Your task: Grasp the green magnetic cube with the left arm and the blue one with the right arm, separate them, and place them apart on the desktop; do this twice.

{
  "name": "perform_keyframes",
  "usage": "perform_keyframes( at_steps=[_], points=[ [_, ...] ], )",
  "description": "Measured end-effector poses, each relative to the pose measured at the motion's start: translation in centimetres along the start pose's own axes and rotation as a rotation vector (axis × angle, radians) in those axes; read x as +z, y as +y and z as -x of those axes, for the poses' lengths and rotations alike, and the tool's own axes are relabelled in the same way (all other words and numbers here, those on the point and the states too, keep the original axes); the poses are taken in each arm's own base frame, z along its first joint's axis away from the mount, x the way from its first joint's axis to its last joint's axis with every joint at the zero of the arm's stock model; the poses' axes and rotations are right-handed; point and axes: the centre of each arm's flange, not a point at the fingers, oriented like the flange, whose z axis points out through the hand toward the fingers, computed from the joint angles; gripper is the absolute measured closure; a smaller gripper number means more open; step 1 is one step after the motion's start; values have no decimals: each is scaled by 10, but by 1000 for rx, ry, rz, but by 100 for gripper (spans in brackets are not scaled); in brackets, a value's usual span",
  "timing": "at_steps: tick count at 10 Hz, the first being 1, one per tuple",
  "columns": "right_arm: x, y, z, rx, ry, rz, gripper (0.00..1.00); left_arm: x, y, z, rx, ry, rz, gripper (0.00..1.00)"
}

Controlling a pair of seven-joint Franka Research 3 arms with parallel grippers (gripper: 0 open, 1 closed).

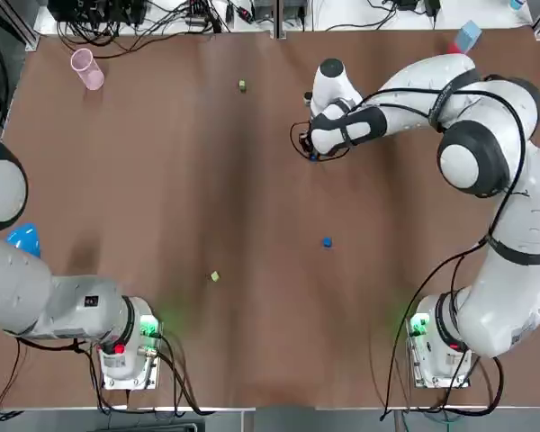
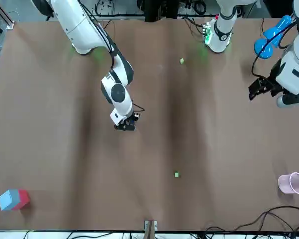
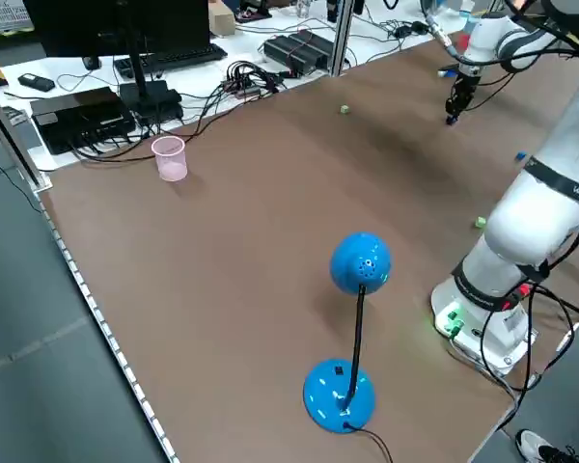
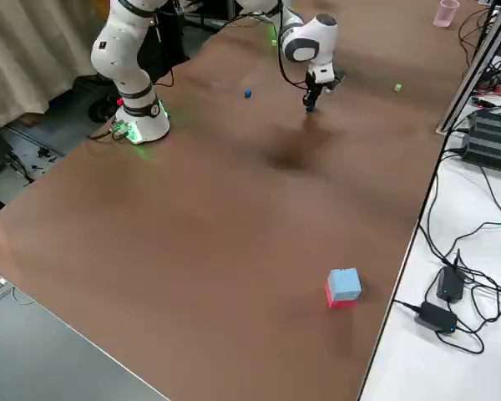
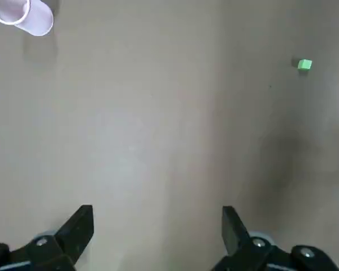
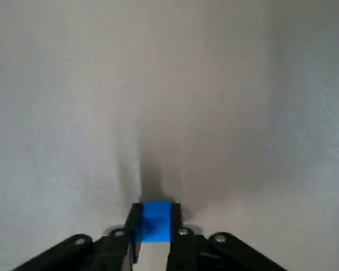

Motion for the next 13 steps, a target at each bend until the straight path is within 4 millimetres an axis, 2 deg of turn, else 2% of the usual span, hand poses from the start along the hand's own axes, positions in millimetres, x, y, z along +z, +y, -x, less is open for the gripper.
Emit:
perform_keyframes(
  at_steps=[2, 3, 5, 6, 7, 11, 13],
  points=[
    [-10, 0, -13, 9, 29, -12, 77, 0, -2, 0, -3, -1, 0, 0],
    [-24, -4, -25, 16, 59, -32, 77, 0, -2, -1, -3, -1, 0, 0],
    [-63, -5, -62, 43, 144, -75, 77, 4, -1, -2, -1, -8, -1, 0],
    [-78, -4, -81, 55, 179, -88, 77, 6, 0, -3, 1, -11, -1, 0],
    [-85, -6, -98, 58, 196, -91, 77, 6, 1, -3, 3, -12, -1, 0],
    [-77, -11, -158, 25, 201, -36, 77, 5, 4, -3, 9, -8, 0, 0],
    [-58, -12, -178, -32, 218, -15, 77, 9, 6, -4, 11, -16, -1, 0]
  ],
)
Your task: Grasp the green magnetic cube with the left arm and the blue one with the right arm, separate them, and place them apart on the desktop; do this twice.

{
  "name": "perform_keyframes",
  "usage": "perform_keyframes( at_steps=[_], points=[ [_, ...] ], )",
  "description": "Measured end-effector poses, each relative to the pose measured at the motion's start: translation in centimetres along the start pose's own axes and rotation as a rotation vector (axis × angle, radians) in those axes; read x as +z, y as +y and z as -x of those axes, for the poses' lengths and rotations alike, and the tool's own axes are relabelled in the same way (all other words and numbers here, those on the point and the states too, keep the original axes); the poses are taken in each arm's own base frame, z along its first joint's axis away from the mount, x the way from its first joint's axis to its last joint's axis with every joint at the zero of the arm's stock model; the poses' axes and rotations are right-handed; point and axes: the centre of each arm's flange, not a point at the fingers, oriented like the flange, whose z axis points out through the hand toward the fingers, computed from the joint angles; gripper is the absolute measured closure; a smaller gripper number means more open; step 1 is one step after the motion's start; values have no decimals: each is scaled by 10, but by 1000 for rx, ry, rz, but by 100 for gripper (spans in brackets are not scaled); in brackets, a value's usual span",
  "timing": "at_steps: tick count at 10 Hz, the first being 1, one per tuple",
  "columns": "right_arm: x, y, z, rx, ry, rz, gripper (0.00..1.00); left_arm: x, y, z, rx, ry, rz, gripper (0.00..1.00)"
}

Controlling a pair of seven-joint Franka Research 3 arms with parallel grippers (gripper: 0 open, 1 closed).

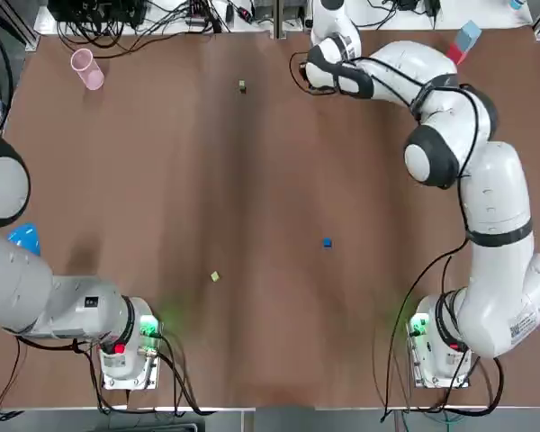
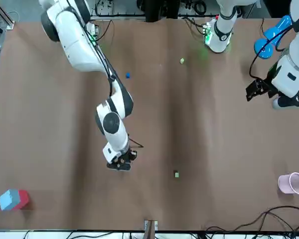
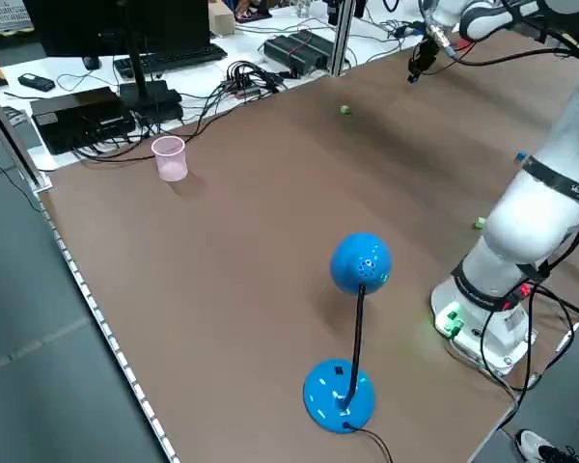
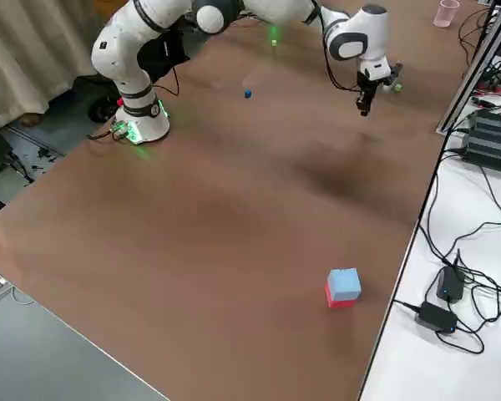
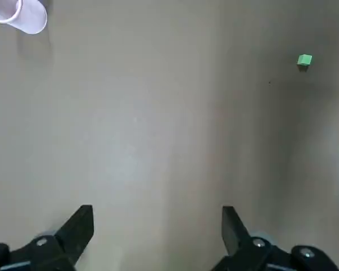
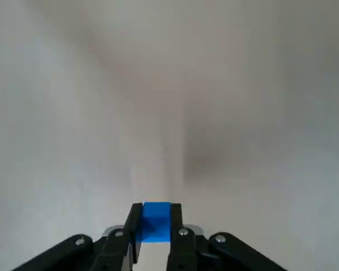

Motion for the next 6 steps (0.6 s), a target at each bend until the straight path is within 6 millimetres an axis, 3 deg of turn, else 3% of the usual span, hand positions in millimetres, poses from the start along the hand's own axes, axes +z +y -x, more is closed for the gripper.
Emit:
perform_keyframes(
  at_steps=[5, 6],
  points=[
    [18, 8, -32, -185, 52, 5, 74, 1, -2, -2, -4, -2, 0, 0],
    [19, 16, -38, -205, 53, 8, 63, 2, -2, -2, -4, -3, 0, 0]
  ],
)
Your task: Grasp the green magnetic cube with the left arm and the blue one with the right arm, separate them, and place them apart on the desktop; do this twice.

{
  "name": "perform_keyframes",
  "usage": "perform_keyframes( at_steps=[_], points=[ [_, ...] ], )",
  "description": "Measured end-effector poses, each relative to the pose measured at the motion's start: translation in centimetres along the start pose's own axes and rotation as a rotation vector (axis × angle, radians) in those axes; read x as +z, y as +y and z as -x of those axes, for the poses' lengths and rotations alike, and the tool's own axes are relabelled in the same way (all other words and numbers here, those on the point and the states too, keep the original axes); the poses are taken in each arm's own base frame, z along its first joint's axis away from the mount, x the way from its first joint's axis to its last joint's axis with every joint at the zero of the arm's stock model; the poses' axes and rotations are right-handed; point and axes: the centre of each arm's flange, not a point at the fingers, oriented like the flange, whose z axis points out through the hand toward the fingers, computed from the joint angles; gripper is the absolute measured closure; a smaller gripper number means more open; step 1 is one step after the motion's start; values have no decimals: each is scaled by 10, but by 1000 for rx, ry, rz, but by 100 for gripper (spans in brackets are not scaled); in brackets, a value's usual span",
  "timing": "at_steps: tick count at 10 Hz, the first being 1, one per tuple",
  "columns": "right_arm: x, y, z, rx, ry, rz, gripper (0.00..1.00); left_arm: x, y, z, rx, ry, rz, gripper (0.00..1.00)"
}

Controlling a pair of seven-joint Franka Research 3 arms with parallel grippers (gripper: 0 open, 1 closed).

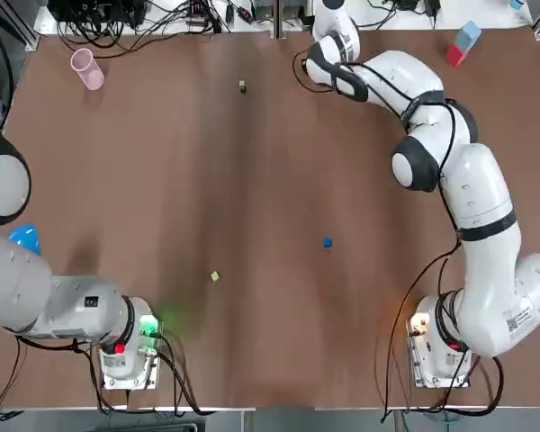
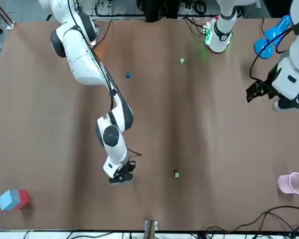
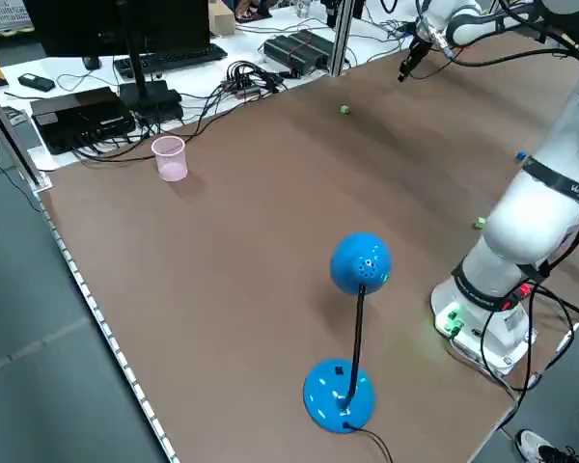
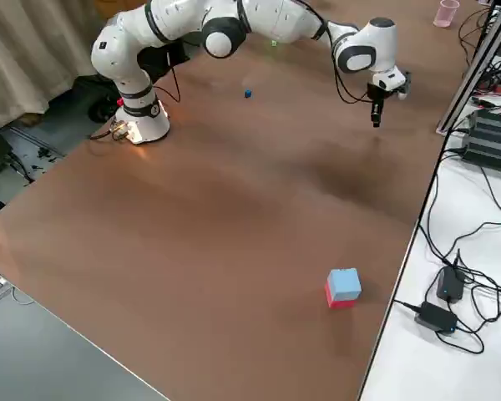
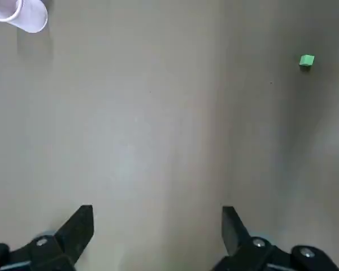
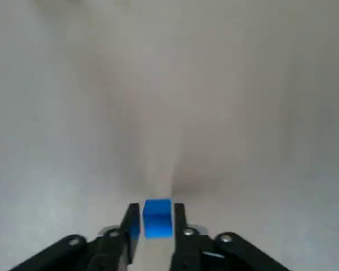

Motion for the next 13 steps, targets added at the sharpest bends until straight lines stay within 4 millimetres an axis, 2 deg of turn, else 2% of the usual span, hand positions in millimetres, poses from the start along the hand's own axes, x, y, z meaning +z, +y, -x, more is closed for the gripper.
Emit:
perform_keyframes(
  at_steps=[2, 3, 4, 6, 8, 9, 11, 13],
  points=[
    [-6, 21, -10, -19, 4, 7, 33, 1, -1, 0, -2, -1, 0, 0],
    [-22, 27, -19, -33, 15, 8, 18, 1, -2, -1, -4, -1, 0, 0],
    [-58, 29, -30, -39, 30, 9, 2, 1, -3, -1, -5, -1, 0, 0],
    [-157, 44, -39, -22, -17, 35, 0, 1, -3, -1, -5, -1, 0, 0],
    [-238, 93, -34, 34, -34, 41, 0, 0, -3, -2, -6, 0, 1, 0],
    [-272, 124, -19, 65, -49, 26, 0, 0, -3, -2, -6, 1, 1, 0],
    [-330, 171, 32, 123, -88, -4, 0, 1, -4, -3, -7, -2, 1, 0],
    [-376, 192, 83, 146, -161, 32, 0, 6, -4, -6, -8, -10, 0, 0]
  ],
)
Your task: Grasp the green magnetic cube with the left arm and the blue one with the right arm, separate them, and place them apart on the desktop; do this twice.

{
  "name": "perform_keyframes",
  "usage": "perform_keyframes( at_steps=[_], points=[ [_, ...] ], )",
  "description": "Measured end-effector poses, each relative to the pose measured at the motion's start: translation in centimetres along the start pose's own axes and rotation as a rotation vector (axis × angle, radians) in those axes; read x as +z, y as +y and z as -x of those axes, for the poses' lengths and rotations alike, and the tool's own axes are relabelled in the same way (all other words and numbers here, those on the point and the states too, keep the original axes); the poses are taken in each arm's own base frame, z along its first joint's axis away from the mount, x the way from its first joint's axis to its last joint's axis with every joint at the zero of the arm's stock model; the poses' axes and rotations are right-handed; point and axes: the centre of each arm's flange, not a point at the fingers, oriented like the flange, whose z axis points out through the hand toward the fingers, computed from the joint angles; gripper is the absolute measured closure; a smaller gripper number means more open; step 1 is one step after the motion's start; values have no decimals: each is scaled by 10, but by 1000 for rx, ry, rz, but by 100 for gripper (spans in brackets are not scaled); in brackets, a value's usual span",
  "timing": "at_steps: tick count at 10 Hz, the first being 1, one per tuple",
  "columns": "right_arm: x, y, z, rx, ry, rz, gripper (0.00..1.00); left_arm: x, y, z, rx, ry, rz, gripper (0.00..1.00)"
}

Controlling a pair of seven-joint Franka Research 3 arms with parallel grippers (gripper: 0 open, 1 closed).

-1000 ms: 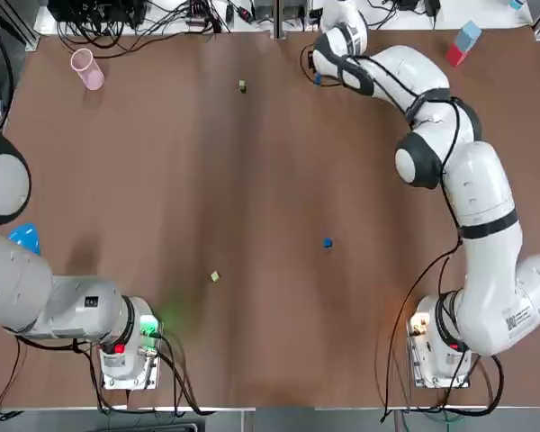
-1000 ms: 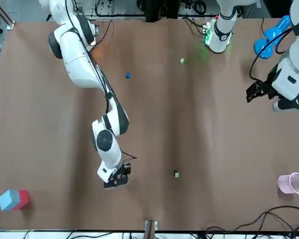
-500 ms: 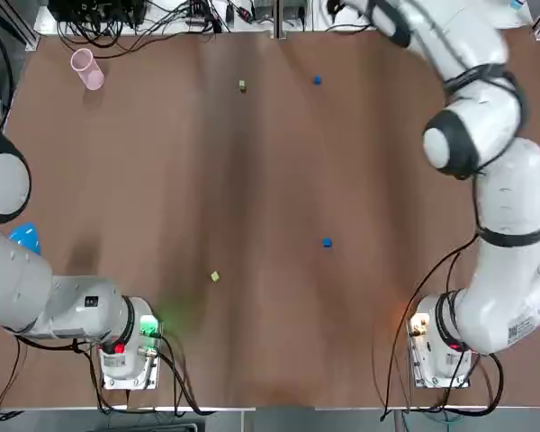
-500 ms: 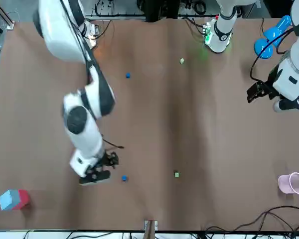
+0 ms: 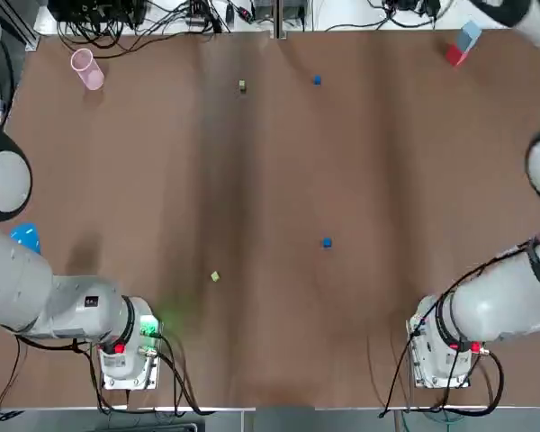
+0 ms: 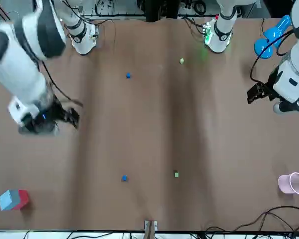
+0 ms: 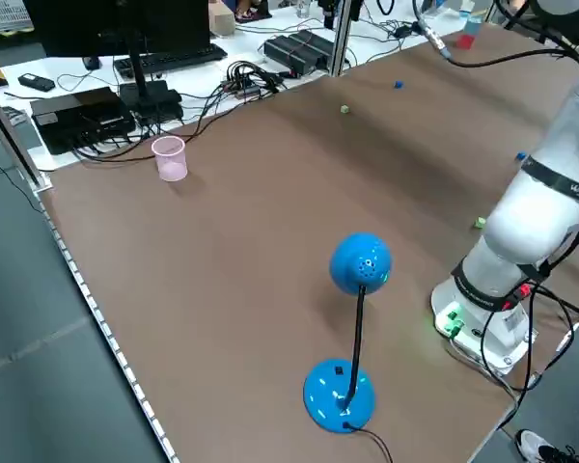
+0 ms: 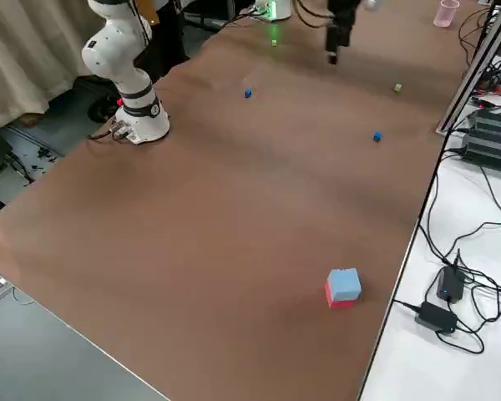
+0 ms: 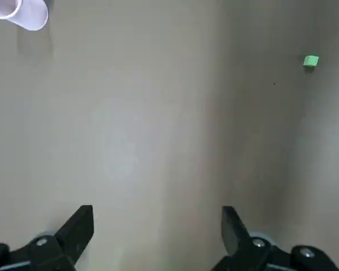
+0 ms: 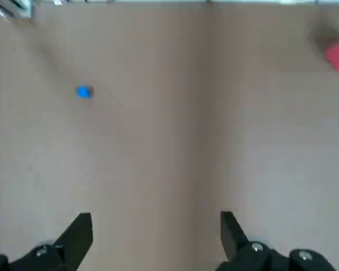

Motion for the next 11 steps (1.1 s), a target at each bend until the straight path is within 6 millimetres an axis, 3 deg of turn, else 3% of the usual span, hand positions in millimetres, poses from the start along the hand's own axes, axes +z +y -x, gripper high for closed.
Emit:
perform_keyframes(
  at_steps=[2, 6, 11],
  points=[
    [-23, 24, 23, 21, -48, 27, 0, -1, 0, 0, 0, 1, 0, 0],
    [-60, 100, 22, -16, -102, -29, 0, -1, 0, 0, 0, 3, 1, 0],
    [-57, 101, 15, -16, -79, -22, 0, -1, -1, -1, -2, 2, 1, 0]
  ],
)
